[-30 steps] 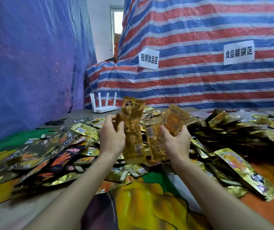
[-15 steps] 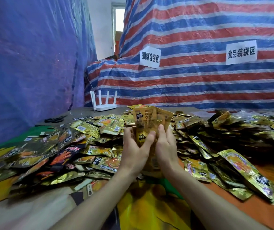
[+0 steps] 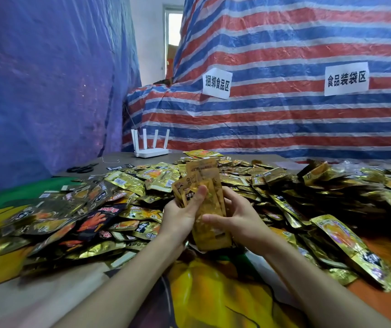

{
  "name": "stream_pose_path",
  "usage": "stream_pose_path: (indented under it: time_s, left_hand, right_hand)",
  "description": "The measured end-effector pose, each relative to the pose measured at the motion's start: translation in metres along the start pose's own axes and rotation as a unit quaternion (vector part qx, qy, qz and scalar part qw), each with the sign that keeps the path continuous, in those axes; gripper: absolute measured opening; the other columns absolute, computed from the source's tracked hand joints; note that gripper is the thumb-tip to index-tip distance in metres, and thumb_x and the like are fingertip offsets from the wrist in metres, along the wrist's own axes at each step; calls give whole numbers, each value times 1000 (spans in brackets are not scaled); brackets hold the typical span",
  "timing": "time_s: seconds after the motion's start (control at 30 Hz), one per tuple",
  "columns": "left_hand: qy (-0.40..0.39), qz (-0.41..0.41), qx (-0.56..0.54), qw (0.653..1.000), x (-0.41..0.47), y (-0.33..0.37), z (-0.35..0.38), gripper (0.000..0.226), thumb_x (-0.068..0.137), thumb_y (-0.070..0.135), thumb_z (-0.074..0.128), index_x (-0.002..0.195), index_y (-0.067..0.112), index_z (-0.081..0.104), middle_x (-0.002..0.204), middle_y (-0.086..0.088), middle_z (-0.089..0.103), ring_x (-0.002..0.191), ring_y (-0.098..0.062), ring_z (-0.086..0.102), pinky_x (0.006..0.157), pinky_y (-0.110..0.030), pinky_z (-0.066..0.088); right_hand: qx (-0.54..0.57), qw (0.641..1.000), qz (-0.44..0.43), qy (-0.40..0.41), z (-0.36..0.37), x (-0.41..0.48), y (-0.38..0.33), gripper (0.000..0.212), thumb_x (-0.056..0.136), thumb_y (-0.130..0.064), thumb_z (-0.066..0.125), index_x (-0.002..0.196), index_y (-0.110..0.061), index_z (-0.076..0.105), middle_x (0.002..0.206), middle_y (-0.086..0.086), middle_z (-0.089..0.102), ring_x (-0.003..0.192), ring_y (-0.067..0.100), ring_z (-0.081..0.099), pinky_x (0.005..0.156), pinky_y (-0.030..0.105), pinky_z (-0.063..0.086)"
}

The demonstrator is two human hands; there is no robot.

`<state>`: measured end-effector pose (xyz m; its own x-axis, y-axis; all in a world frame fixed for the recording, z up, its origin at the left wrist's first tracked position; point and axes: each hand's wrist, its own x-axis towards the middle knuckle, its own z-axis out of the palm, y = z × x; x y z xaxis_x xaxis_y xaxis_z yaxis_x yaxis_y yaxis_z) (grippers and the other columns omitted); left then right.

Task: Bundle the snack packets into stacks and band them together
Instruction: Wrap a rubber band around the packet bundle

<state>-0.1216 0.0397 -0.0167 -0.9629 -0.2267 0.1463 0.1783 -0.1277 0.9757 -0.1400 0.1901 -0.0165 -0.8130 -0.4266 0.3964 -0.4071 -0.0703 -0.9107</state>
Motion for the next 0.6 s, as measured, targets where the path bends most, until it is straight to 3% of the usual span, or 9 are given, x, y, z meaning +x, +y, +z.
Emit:
stream_pose_path:
  time_s: [0.07, 0.13, 0.27, 0.33, 0.4, 0.43, 0.5, 0.53, 0.6]
  left_hand:
    - [-22, 4, 25, 999, -3, 2, 0, 108, 33, 94, 69, 108, 17, 71, 98, -6, 78, 96, -29, 73, 88, -53, 59]
    - [-30, -4, 16, 999, -4, 5, -1, 107, 48, 95, 63, 117, 13, 66, 109, -12, 74, 103, -32, 70, 91, -54, 56]
    - [86, 7, 8, 996, 5, 9, -8, 36, 98, 50, 55, 105, 14, 60, 92, -5, 62, 86, -22, 59, 69, -35, 47]
    - [118, 58, 106, 986, 14, 6, -18, 28, 102, 32, 55, 100, 6, 63, 85, -12, 62, 82, -31, 59, 69, -33, 49]
    - [125, 90, 247, 957, 16, 4, -23, 17, 99, 32, 61, 93, 16, 61, 91, -2, 60, 93, -27, 55, 73, -30, 46]
    - [135, 86, 320, 934, 15, 4, -24, 23, 97, 36, 63, 108, 17, 61, 109, -3, 58, 110, -26, 51, 85, -33, 45]
    - [156, 113, 372, 908, 12, 7, -22, 58, 96, 53, 55, 138, 14, 48, 139, -5, 45, 134, -23, 36, 105, -39, 36]
    - [146, 148, 348, 914, 9, 9, -20, 66, 95, 63, 47, 141, 15, 47, 143, -4, 44, 135, -20, 35, 107, -38, 35]
    - [17, 159, 188, 969, 0, 14, -12, 70, 86, 72, 40, 133, 22, 53, 137, 1, 56, 124, -15, 53, 96, -32, 44]
  right_hand:
    - [-34, 999, -4, 17, -1, 0, -1, 45, 84, -1, 77, 124, -17, 61, 109, 7, 76, 100, 23, 74, 73, 31, 61]
    - [-37, 998, 0, 51, -1, 1, 0, 37, 87, 2, 73, 117, -16, 64, 104, 5, 77, 97, 23, 75, 75, 32, 62]
    - [9, 993, 14, 119, -7, -1, -3, 29, 89, 4, 69, 113, -12, 64, 102, 7, 78, 95, 25, 75, 77, 37, 62]
    - [41, 988, 22, 144, -11, -2, -5, 32, 89, 4, 68, 119, -7, 63, 105, 12, 77, 94, 27, 75, 72, 37, 62]
    - [73, 986, 26, 151, -11, -3, -7, 36, 89, 4, 68, 123, -3, 61, 107, 16, 76, 94, 30, 75, 71, 39, 63]
    - [84, 986, 24, 145, -10, -3, -8, 37, 88, 4, 68, 124, -2, 60, 107, 16, 76, 95, 32, 75, 72, 41, 63]
    - [101, 987, 17, 127, -4, -3, -9, 41, 87, 4, 69, 126, -6, 60, 106, 15, 76, 96, 33, 75, 73, 43, 63]
    - [107, 987, 14, 118, -1, -3, -9, 44, 86, 3, 70, 126, -10, 59, 107, 15, 76, 96, 33, 75, 72, 44, 63]
    - [110, 989, 4, 102, 6, -3, -8, 47, 87, 2, 72, 128, -15, 57, 108, 14, 76, 97, 34, 74, 73, 46, 63]
